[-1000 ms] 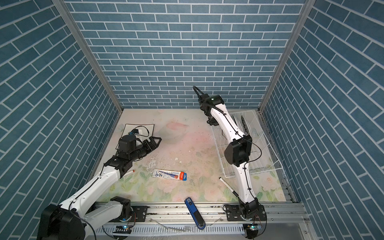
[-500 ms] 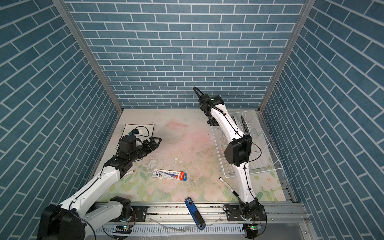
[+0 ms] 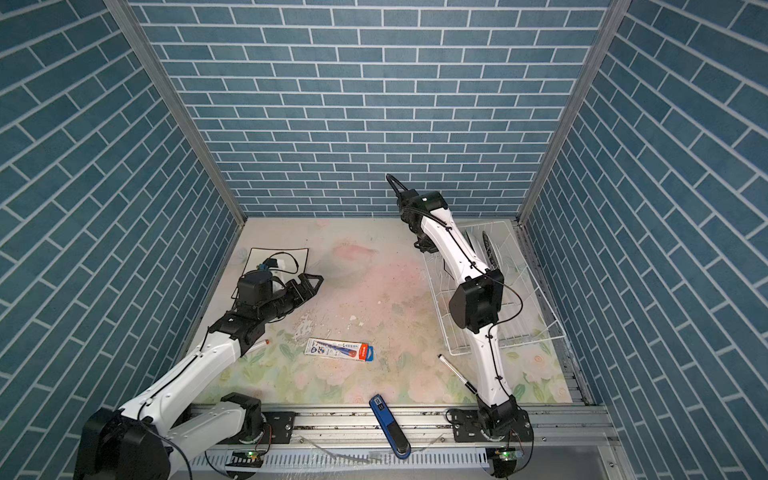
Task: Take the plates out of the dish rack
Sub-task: 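Close the right gripper on the rim of the square white plate in the rack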
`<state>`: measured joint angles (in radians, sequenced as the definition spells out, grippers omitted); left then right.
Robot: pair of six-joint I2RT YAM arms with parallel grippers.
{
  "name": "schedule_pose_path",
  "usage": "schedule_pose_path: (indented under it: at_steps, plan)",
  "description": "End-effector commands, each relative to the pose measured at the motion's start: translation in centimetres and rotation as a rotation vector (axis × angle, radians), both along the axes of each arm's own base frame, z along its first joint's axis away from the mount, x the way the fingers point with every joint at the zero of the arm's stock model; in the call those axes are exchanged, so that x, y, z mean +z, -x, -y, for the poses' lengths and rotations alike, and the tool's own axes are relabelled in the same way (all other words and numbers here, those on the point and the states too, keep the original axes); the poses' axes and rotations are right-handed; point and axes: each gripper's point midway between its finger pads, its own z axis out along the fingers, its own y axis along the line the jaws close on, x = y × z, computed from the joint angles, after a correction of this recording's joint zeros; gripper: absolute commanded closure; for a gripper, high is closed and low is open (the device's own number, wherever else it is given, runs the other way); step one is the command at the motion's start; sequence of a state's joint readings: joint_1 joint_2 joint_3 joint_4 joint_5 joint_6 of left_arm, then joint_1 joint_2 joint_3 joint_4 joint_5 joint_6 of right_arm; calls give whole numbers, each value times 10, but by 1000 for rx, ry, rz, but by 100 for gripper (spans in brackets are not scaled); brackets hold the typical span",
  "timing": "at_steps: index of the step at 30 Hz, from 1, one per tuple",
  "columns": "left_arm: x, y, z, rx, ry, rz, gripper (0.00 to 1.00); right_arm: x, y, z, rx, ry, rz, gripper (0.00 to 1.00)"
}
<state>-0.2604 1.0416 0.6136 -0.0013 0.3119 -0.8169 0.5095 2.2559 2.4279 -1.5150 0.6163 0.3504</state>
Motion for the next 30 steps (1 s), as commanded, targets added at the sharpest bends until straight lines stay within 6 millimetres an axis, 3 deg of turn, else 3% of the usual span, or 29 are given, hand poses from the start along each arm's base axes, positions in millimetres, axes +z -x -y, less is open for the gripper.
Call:
schedule_pose_path:
  at_steps: [1,10,30]
  plan:
    - [3,1,2,-8,2,20,7,-9,4,9,0,43,-49,70]
    - [11,2,0,3,13,43,7,-14,3,8,7,35,-64,71]
    - [4,2,0,4,11,24,7,-20,5,11,5,53,-82,81]
